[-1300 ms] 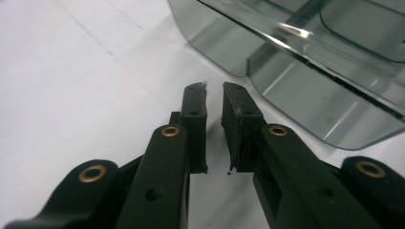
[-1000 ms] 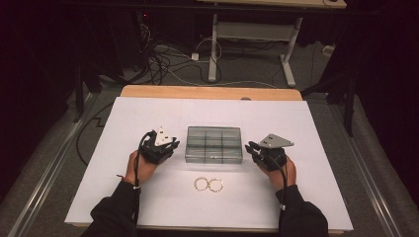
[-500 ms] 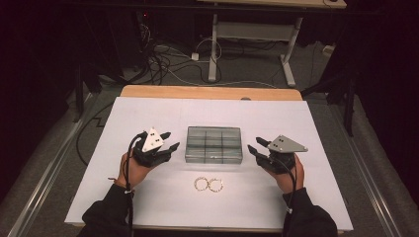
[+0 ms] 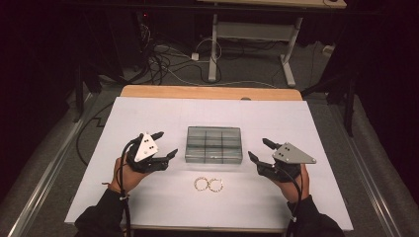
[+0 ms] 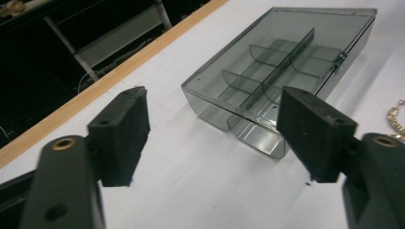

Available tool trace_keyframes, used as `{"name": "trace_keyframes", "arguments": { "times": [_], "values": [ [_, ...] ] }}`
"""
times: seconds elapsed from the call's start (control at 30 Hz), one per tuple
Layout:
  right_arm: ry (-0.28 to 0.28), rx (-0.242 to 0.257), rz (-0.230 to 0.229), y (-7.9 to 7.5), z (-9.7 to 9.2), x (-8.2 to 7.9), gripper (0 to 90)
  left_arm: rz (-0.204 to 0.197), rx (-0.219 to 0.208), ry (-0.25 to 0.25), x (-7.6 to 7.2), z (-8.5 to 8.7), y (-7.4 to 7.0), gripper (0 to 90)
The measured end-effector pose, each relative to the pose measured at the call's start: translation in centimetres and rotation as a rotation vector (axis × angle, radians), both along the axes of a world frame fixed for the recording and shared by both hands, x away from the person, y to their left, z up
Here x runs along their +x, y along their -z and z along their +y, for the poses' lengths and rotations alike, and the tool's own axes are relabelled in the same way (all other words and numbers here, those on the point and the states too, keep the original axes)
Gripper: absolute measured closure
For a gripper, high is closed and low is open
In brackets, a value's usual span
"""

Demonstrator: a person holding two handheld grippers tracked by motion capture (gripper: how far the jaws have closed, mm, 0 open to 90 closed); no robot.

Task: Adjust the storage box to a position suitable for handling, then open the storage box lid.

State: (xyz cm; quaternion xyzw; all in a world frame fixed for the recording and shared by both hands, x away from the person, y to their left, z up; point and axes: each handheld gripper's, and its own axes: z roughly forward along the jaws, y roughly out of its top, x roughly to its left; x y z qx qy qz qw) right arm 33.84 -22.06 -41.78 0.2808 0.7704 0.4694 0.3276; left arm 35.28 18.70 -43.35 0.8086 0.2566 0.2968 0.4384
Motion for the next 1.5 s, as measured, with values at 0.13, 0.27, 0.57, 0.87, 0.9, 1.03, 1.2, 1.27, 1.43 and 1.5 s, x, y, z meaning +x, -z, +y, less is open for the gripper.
{"name": "trace_keyframes", "arguments": {
  "times": [0.13,0.27,0.57,0.87,0.9,1.03,1.2,1.27,1.43,1.5],
  "values": [
    [0.005,-0.002,-0.004,0.1,-0.4,-0.7,30.9,-0.005,0.019,0.001,-0.8,0.2,0.2,24.1],
    [0.016,-0.005,-0.009,0.3,-0.8,-1.4,28.6,-0.010,0.044,-0.001,-1.9,0.5,0.9,24.1],
    [0.024,-0.017,-0.011,1.1,-1.7,-2.7,26.3,0.008,0.042,-0.004,-3.7,2.3,3.3,21.0],
    [-0.010,-0.026,0.037,2.8,-1.5,-4.1,26.0,0.095,0.038,-0.017,-5.0,3.5,4.9,21.0],
    [-0.020,-0.030,0.036,2.8,-1.4,-4.1,26.1,0.095,0.053,-0.011,-5.1,3.5,5.0,21.0],
    [-0.027,-0.029,0.036,2.7,-1.1,-4.2,26.5,0.106,0.071,0.002,-5.2,3.4,5.2,21.1],
    [-0.022,-0.030,0.059,3.3,-1.1,-3.7,26.5,0.115,0.072,0.003,-5.3,3.3,5.4,21.0],
    [-0.025,-0.037,0.066,3.5,-1.0,-3.5,26.5,0.116,0.075,0.003,-5.4,3.2,5.4,21.1],
    [-0.046,-0.059,0.069,3.9,-0.6,-3.4,30.4,0.110,0.078,0.004,-5.7,2.8,5.4,21.7],
    [-0.047,-0.069,0.067,3.9,-0.4,-3.3,30.1,0.110,0.081,0.007,-5.7,2.7,5.4,21.7]
  ]
}}
